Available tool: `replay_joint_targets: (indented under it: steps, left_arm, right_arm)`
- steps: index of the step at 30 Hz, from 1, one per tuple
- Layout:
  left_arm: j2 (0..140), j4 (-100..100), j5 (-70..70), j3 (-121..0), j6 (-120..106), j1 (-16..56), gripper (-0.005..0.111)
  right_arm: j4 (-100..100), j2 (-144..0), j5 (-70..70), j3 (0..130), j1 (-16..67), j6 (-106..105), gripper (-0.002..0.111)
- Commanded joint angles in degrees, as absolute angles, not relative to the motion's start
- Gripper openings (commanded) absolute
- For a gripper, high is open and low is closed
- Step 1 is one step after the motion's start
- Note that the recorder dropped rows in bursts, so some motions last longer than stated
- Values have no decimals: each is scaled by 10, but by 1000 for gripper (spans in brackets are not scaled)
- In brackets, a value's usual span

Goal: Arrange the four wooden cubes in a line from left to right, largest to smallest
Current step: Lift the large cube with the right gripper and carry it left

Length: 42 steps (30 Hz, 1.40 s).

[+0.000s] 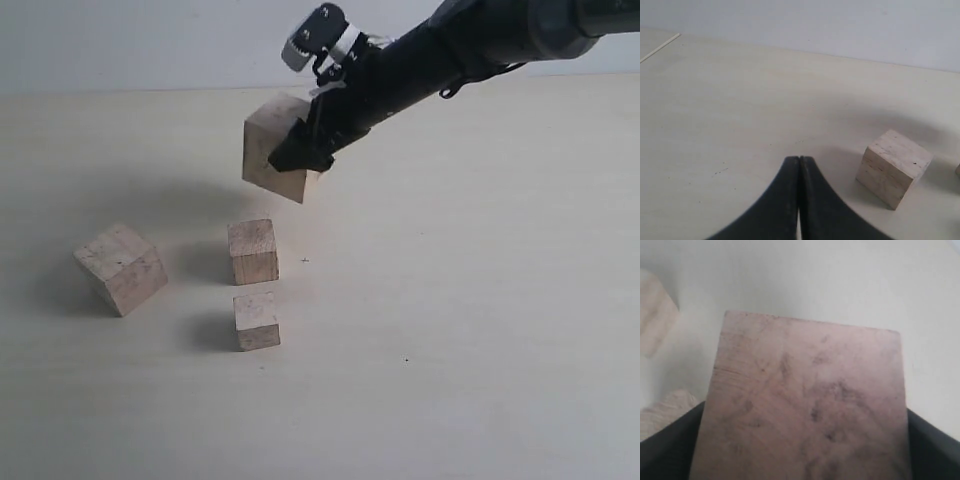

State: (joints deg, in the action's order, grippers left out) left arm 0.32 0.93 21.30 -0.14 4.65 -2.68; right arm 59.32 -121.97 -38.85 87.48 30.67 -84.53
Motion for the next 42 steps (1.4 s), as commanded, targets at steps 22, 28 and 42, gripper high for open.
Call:
replay_joint_targets:
  steps: [22,28,42]
  left_arm:
    - [0,13,206,0,48,-28,0]
    - [0,13,206,0,48,-28,0]
    - [0,13,206,0,48,-28,0]
  right_arm:
    - [795,-1217,-463,962,501,-1047,0]
    - [799,-1256,-442,999,523,-1034,0]
    - [838,-1360,-444,1113,543,-1034,0]
